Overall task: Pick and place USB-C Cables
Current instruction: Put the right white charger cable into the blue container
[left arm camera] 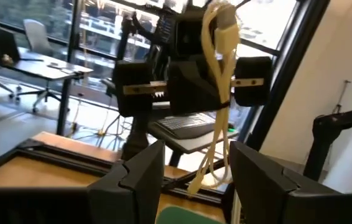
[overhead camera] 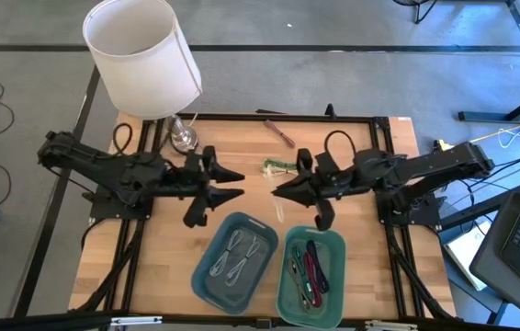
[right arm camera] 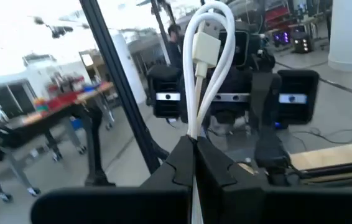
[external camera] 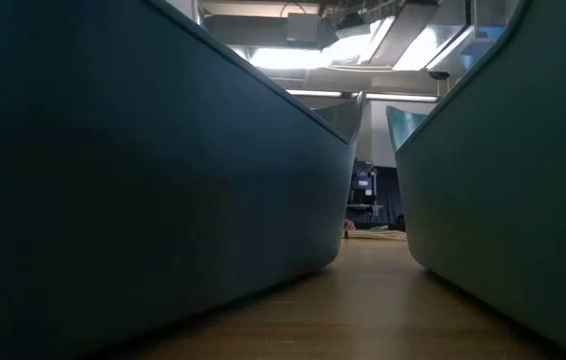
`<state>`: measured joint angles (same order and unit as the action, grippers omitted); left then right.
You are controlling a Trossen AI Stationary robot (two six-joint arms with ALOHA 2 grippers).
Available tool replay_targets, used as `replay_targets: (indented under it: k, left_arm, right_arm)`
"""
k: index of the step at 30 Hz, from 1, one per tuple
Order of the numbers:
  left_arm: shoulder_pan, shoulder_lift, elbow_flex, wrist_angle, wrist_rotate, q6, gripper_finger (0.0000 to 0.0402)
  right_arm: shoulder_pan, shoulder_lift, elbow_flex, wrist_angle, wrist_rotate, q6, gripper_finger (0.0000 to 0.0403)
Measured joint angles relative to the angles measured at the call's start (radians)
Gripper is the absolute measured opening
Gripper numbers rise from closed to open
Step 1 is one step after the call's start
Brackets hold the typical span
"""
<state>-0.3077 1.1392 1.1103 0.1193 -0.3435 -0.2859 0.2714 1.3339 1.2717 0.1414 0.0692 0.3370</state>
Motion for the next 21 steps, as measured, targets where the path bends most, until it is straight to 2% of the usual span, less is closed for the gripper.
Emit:
replay_targets:
  k: [5,9,21]
  left_arm:
    - [0.034,0.043,0.0,0.081,0.095,-0.007,0.0173]
    - [0.05,0.06,0.0,0.122,0.157,-0.015,0.0173]
    - [0.051,0.06,0.0,0.117,0.182,-0.025,0.0173]
  right_arm:
    - [-0.003,0.066,0.092,-0.068,-0.001,-0.051,0.0]
    - [-0.017,0.094,0.107,-0.077,-0.011,-0.059,0.0]
    - [-0.085,0.1,0.109,-0.011,-0.045,-0.055,0.0]
